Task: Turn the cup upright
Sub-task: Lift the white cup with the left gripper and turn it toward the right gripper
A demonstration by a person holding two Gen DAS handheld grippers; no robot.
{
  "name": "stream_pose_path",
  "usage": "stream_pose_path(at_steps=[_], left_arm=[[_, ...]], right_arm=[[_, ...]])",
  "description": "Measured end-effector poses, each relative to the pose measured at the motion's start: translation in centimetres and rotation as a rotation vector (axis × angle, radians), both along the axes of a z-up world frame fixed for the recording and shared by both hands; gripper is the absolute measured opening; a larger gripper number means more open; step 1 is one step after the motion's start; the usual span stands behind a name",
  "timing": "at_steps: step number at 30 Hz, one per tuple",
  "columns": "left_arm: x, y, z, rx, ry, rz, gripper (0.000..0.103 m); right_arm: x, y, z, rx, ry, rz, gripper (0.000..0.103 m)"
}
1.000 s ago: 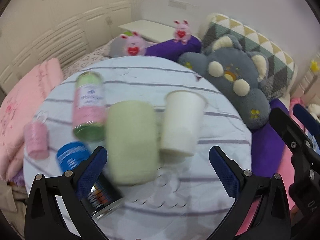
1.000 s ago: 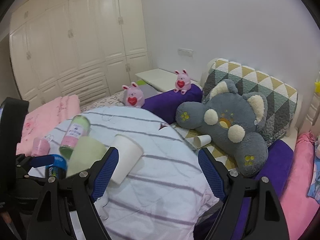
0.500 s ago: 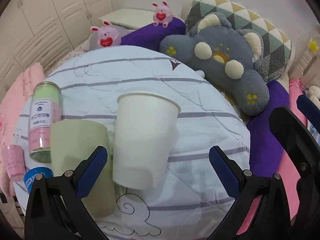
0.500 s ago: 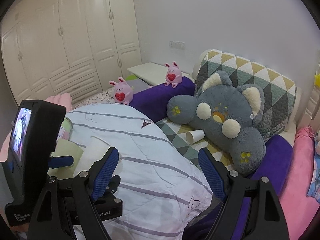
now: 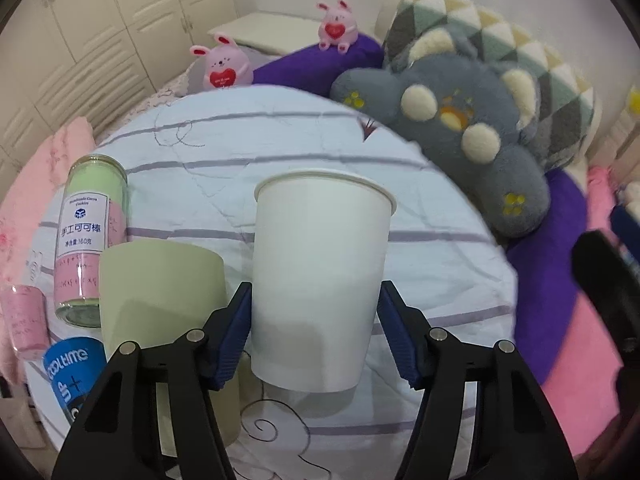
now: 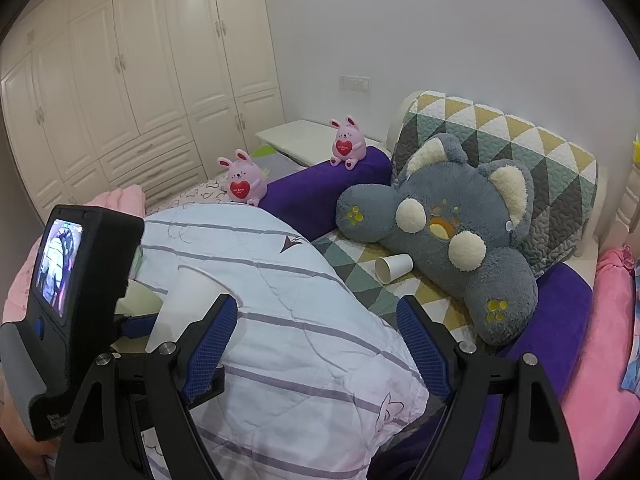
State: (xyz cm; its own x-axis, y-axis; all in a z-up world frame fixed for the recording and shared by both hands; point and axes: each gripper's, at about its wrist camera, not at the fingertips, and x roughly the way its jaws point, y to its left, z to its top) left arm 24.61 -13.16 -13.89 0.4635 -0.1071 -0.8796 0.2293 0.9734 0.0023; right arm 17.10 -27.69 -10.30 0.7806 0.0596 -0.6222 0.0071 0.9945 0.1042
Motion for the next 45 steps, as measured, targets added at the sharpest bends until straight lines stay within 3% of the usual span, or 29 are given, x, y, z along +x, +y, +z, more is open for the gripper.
stream_pose_path(at_steps=[10, 20, 27, 33, 45], left_arm=[[-3.7, 1.3, 3.6, 0.011, -0.063, -0.015, 0.063], [-11.5, 10.2, 7.2, 0.03, -0.123, 0.113, 0.063], [-16.7, 14.7, 5.5, 0.014, -0.092, 0.158, 0.063], [-19.7, 14.2, 3.3, -0.027, -0.051, 0.105, 0.063], [-19.4, 11.3, -0.2, -0.042, 0.004, 0.033, 0.064]], right_arm=[[-2.0, 0.5, 2.0, 0.013, -0.039, 0.001, 0.083], [-5.8, 6.8, 4.7, 0.026, -0.095, 0.159, 0.083], [-8.8, 11.8, 4.2, 0.02, -0.053, 0.252, 0.083], [-10.9, 12.8, 3.0, 0.014, 0.003, 0.241, 0.083], [-11.9, 11.1, -0.8, 0.046, 0.146, 0.166, 0.083]])
